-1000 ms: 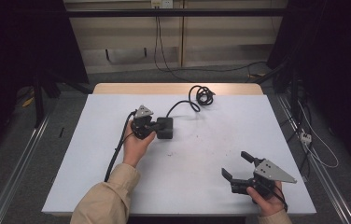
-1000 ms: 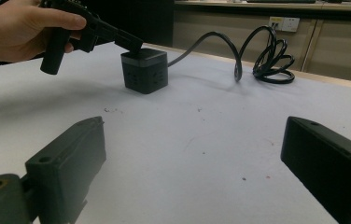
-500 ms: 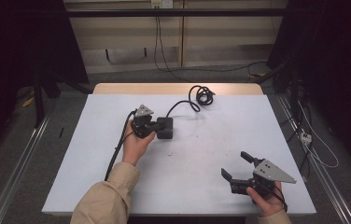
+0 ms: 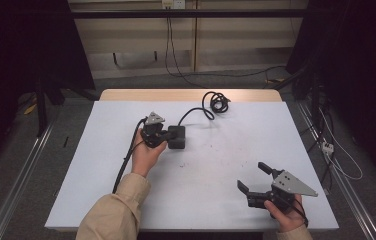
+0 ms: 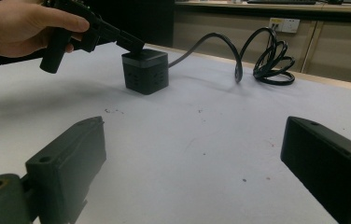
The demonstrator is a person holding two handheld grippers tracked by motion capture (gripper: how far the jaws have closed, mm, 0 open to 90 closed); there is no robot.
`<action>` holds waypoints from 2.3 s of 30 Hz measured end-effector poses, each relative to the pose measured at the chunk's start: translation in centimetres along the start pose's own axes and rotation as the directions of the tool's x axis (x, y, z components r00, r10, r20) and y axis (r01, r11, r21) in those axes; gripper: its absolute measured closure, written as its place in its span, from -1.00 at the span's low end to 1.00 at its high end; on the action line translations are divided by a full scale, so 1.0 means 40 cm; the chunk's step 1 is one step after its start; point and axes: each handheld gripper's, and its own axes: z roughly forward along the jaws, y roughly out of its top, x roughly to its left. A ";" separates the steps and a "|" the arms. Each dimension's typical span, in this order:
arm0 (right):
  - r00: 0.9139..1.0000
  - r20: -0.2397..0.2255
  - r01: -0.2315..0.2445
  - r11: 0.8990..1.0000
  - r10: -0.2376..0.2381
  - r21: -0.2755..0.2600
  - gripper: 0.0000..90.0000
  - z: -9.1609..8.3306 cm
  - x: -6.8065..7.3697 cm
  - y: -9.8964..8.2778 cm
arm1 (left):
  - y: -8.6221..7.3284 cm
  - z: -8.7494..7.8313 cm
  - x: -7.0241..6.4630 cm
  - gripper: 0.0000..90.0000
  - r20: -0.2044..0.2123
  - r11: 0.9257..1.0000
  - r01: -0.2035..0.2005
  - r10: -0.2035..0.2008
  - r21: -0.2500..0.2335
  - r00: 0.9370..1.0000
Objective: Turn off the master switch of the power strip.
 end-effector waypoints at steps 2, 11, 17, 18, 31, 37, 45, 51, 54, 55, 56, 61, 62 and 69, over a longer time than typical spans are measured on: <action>1.000 -0.001 -0.002 1.000 0.002 0.000 -0.86 0.000 -0.001 0.000 | 0.001 0.000 -0.001 1.00 -0.004 1.000 -0.003 0.003 0.002 1.000; 1.000 0.000 -0.002 1.000 0.002 0.001 -0.86 0.001 0.000 -0.001 | 0.000 0.000 -0.002 1.00 -0.006 1.000 -0.005 0.005 0.000 1.000; 1.000 -0.001 -0.001 1.000 0.001 0.000 -0.86 0.001 0.000 -0.001 | 0.000 0.001 -0.001 1.00 -0.001 1.000 0.016 -0.016 -0.005 1.000; 1.000 -0.001 -0.003 1.000 0.003 0.002 -0.86 0.001 0.001 -0.001 | 0.001 0.001 -0.002 1.00 -0.001 1.000 0.015 -0.015 -0.004 1.000; 1.000 -0.004 -0.002 1.000 0.002 0.005 -0.86 0.002 0.000 -0.001 | 0.004 0.000 -0.006 1.00 -0.016 1.000 0.024 -0.024 0.005 1.000; 1.000 -0.004 0.000 1.000 0.000 0.004 -0.86 0.002 0.001 -0.001 | 0.005 0.001 -0.008 1.00 -0.022 1.000 0.029 -0.029 0.005 0.999; 1.000 -0.005 0.004 1.000 -0.004 0.003 -0.86 0.002 -0.002 -0.001 | 0.016 -0.002 -0.005 1.00 -0.027 0.999 0.036 -0.035 0.012 0.999; 1.000 -0.006 0.003 1.000 -0.003 0.003 -0.86 0.003 -0.002 -0.001 | 0.017 -0.004 -0.007 1.00 -0.031 0.999 0.045 -0.045 0.010 0.999; 1.000 -0.006 0.004 1.000 -0.004 0.002 -0.86 0.004 -0.002 0.000 | 0.018 -0.009 -0.005 1.00 -0.031 0.999 0.042 -0.042 0.007 0.999; 1.000 -0.007 0.004 1.000 -0.004 0.002 -0.86 0.004 -0.001 -0.001 | 0.020 -0.012 -0.006 1.00 -0.029 0.999 0.042 -0.042 0.000 0.999; 1.000 -0.007 0.006 1.000 -0.006 0.003 -0.86 0.004 -0.001 -0.001 | 0.022 -0.015 -0.006 1.00 -0.024 0.999 0.046 -0.046 -0.008 0.999; 1.000 -0.009 0.006 1.000 -0.006 0.002 -0.86 0.005 -0.001 -0.001 | 0.026 -0.027 -0.004 0.87 -0.011 0.997 0.079 -0.079 -0.018 0.997; 1.000 -0.008 0.005 1.000 -0.005 0.001 -0.86 0.006 0.000 0.000 | 0.026 -0.028 -0.005 0.79 -0.003 0.995 0.092 -0.093 -0.024 0.996; 1.000 -0.014 0.005 1.000 -0.004 0.004 -0.86 0.010 0.004 0.000 | 0.031 -0.048 -0.011 0.29 0.015 0.994 0.103 -0.103 -0.024 0.995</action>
